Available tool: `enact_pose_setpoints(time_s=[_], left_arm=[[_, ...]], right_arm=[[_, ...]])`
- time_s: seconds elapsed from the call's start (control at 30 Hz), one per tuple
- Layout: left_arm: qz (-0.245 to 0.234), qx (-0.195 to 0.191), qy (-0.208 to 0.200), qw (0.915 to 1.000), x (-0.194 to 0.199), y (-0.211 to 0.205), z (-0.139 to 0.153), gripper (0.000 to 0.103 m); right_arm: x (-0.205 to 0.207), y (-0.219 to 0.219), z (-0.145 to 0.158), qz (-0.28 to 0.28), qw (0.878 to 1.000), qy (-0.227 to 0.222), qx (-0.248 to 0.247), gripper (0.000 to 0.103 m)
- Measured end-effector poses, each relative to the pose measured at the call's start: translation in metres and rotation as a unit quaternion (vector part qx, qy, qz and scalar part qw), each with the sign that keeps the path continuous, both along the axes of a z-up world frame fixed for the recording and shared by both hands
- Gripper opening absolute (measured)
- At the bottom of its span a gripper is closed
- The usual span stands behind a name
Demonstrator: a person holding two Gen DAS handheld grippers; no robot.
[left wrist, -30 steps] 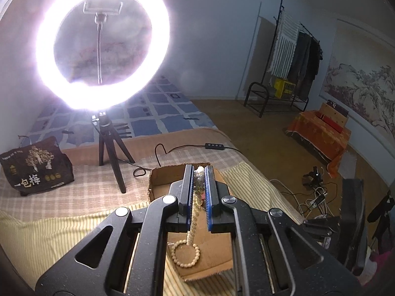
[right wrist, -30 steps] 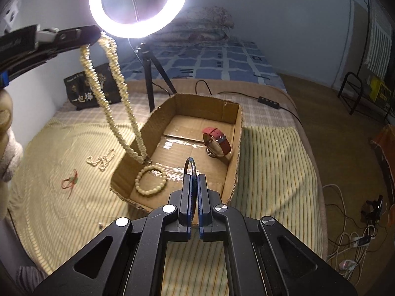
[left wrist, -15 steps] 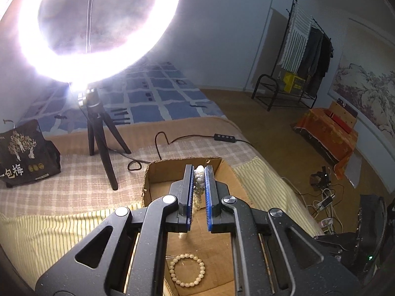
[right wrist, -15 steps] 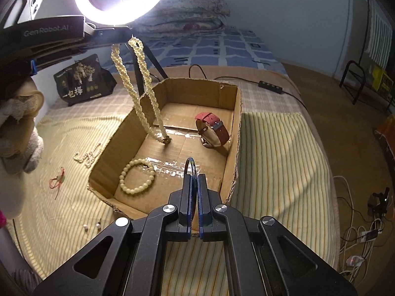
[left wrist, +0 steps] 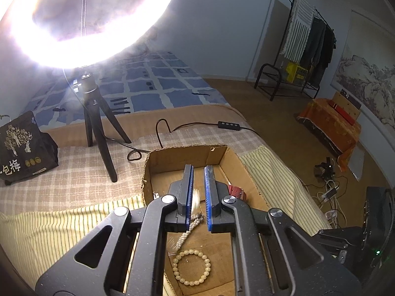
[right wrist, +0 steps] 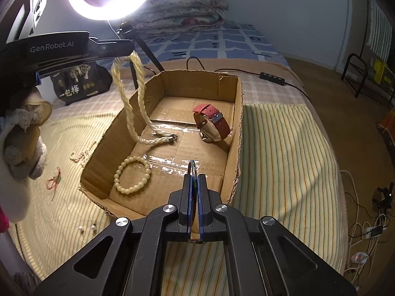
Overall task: Organize jewelry
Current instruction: 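Open both tools to drop the necklace and bangle into the box, then withdraw both open tools and move them toward the jade pendant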
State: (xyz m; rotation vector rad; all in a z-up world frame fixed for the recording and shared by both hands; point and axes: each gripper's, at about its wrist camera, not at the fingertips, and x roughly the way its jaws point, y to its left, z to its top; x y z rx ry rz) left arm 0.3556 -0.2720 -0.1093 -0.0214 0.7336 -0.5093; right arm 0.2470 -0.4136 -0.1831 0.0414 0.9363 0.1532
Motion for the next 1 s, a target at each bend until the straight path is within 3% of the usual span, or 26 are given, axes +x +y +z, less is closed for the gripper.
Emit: enact_pose_setpoints(time_s=[0.07,0.2,0.83,0.93,1.0], left_arm=[[-0.001,0.005,-0.002,1.0,-0.001,0.0,0.001,0.006],[0.0,0.004,-0.004,1.0,-0.004,0.003,0.005,0.006],[0.023,0.014,-0.022,0.9994,-0.034,0.061,0.033,0.007],[0.032,0.016,-0.025,0.9991,-0.042,0.075,0.038,0.027],[0.036,0.018,-0.029,0.9988,-0.048,0.084,0.041,0.032]], right_arm=[[0.0,0.001,0.0,-0.002,1.0,0.001,-0.005,0.003],[-0.003,0.003,0.002,-0.004,1.0,-0.007,-0.012,0.036],[-0.027,0.011,0.029,-0.021,0.999,-0.028,-0.012,0.037],[-0.033,0.014,0.035,-0.025,0.999,-0.036,-0.013,0.047],[-0.037,0.017,0.04,-0.026,0.999,-0.041,-0.014,0.048]])
